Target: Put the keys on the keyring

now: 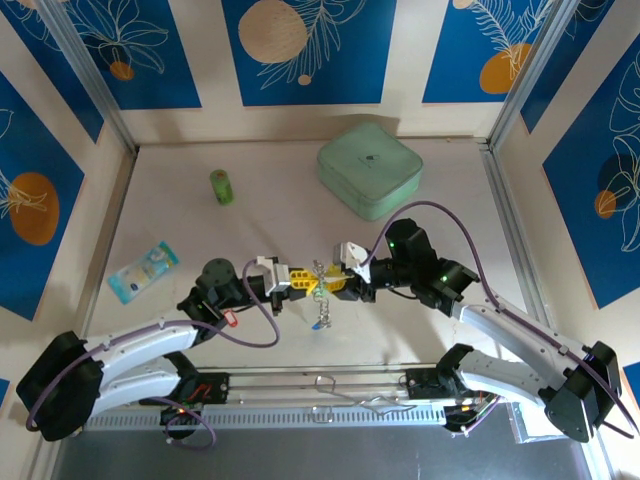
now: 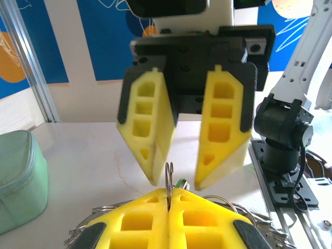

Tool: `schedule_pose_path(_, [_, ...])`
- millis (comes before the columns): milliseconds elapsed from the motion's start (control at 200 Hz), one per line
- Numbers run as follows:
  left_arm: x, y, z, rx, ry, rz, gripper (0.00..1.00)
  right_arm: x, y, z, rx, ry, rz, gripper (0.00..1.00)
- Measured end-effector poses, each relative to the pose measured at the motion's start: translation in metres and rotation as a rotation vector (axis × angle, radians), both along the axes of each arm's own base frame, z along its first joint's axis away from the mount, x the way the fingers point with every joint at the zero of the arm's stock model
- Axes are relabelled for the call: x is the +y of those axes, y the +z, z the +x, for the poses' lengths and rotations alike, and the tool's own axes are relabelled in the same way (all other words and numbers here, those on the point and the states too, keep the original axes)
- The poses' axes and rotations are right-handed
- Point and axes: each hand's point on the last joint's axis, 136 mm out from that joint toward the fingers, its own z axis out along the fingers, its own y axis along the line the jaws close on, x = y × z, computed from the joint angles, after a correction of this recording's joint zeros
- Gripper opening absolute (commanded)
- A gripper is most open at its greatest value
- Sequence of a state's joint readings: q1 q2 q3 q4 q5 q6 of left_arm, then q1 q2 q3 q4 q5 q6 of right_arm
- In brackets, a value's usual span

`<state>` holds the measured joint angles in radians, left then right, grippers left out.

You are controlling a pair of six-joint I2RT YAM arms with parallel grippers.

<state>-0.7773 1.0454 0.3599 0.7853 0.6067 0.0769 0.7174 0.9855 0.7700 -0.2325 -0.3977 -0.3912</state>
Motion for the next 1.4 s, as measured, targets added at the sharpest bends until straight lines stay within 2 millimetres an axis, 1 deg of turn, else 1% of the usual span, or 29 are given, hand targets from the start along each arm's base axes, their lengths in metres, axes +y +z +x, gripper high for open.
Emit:
schedule_pose_path(140, [-0.001, 0.0, -0.003, -0.014, -0.022, -0.002, 0.0, 0.003, 0.007, 0.003, -0.018, -0.004, 0.027, 0.27])
schedule_pose_path(320, [-0.002, 0.004, -0.004, -0.029, -0.029, -0.016, 0.0, 0.004, 0.007, 0.001, -0.001, 0.007, 0.034, 0.21])
schedule_pose_path(400, [-0.003, 0.002, -0.003, -0.025, -0.03, -0.012, 0.0, 0.006, 0.005, 0.0, 0.013, 0.018, 0.033, 0.19])
schedule_pose_path(540, [-0.004, -0.001, -0.002, -0.019, -0.03, -0.007, 0.0, 0.008, 0.002, -0.003, 0.03, 0.04, 0.033, 0.08])
schedule_pose_path(595, [-0.003, -0.003, -0.002, -0.014, -0.028, -0.006, 0.0, 0.008, 0.001, -0.004, 0.04, 0.042, 0.03, 0.0])
schedule_pose_path(610, [-0.003, -0.003, -0.002, -0.013, -0.026, -0.005, 0.0, 0.008, 0.0, -0.004, 0.036, 0.046, 0.028, 0.0])
schedule_pose_path(670, [-0.003, -0.005, -0.002, -0.012, -0.022, -0.003, 0.17, 0.008, -0.002, -0.005, 0.043, 0.049, 0.021, 0.0])
schedule_pose_path(735, [-0.002, -0.007, 0.001, -0.009, -0.005, 0.003, 0.21, 0.008, -0.005, -0.005, 0.044, 0.054, 0.011, 0.0])
schedule_pose_path(800, [-0.001, -0.012, 0.004, -0.003, 0.013, 0.025, 0.21, 0.007, -0.009, -0.004, 0.04, 0.048, -0.007, 0.0])
schedule_pose_path(960, [-0.003, -0.026, 0.01, 0.004, 0.033, 0.141, 0.17, 0.004, -0.02, 0.002, 0.02, 0.02, -0.105, 0.0])
schedule_pose_path(1060, [-0.003, -0.03, 0.013, 0.003, 0.041, 0.195, 0.15, 0.004, -0.022, 0.006, 0.001, 0.017, -0.159, 0.0])
schedule_pose_path(1160, [-0.003, -0.035, 0.013, 0.007, 0.035, 0.234, 0.14, 0.006, -0.023, 0.005, -0.02, 0.034, -0.203, 0.0])
schedule_pose_path(1400, [-0.002, -0.04, 0.011, 0.023, 0.017, 0.285, 0.07, 0.011, -0.025, 0.003, -0.079, 0.069, -0.319, 0.0])
